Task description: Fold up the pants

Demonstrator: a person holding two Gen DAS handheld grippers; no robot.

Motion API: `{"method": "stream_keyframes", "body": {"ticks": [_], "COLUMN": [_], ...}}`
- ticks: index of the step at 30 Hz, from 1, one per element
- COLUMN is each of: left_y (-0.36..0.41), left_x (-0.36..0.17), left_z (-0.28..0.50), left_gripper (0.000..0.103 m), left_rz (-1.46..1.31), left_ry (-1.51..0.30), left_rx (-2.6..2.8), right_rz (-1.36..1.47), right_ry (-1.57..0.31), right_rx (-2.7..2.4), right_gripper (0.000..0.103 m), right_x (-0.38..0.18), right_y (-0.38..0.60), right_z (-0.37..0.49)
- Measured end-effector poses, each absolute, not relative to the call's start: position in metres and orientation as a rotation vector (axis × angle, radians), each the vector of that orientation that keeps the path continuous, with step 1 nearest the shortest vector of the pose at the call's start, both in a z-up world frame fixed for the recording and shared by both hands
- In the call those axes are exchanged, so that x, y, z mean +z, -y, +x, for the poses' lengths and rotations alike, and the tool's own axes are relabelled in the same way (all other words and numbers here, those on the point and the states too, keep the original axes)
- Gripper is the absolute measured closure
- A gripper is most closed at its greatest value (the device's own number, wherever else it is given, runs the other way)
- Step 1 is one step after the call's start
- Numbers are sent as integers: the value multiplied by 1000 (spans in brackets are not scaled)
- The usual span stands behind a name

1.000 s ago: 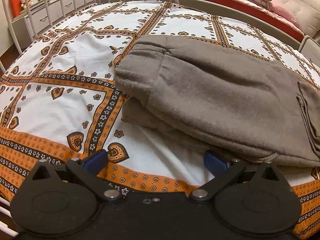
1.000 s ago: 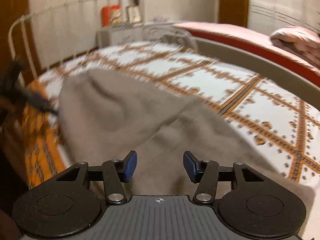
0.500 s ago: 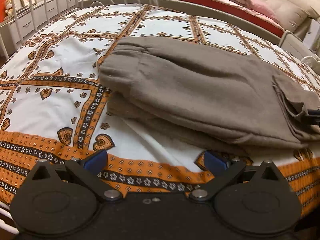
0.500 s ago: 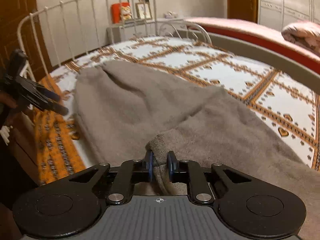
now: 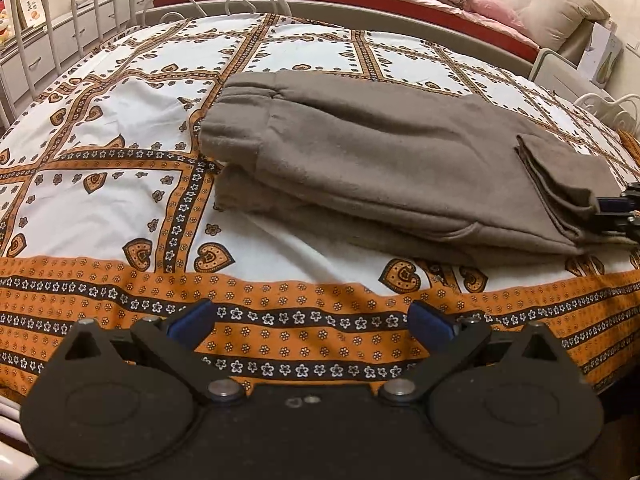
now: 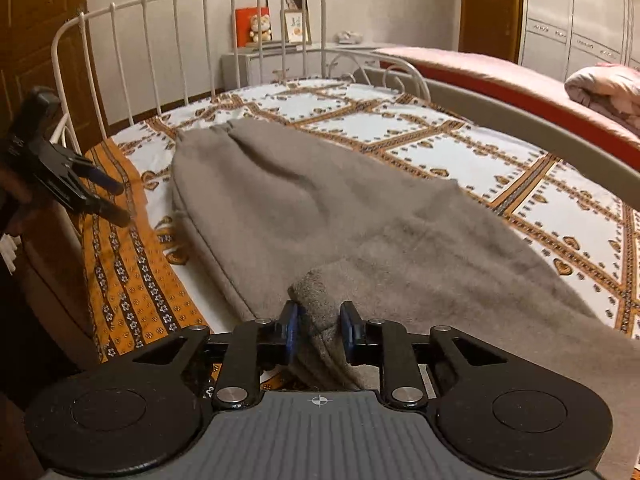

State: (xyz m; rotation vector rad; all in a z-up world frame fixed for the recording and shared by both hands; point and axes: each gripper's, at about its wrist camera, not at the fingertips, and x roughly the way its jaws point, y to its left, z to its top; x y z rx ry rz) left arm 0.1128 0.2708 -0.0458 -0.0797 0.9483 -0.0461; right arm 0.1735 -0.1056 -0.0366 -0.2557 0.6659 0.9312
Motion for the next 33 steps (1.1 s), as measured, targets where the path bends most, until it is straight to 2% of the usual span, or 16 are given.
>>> {"method": "stream_keyframes", "body": {"ticks": [14,19,24,27,33], "left_y": [-269,-279,-287,-286,-297], "left_x": [-45,-41,-46,-53,-64], "left_z": [125,139,162,176,189], "left_gripper": [8,20,25,34,34], "left_rz": [-101,-186,-390,-437,-543], "left_ry": [-901,-851,-848,-872,-865], "left_rx": [-37,17,-9,8,42], "right_rz": [-303,-257,-205,-197,-139], "right_ry": [-618,-613,-623,-628,-663], "right_rx": [740,640,578,566,521], "right_gripper": [81,81,81,80,80], "right_x": [-14,-10,-9,-9,-15], "right_y": [139,171,188,190,204], "right_z": [179,186,193,196,202]}}
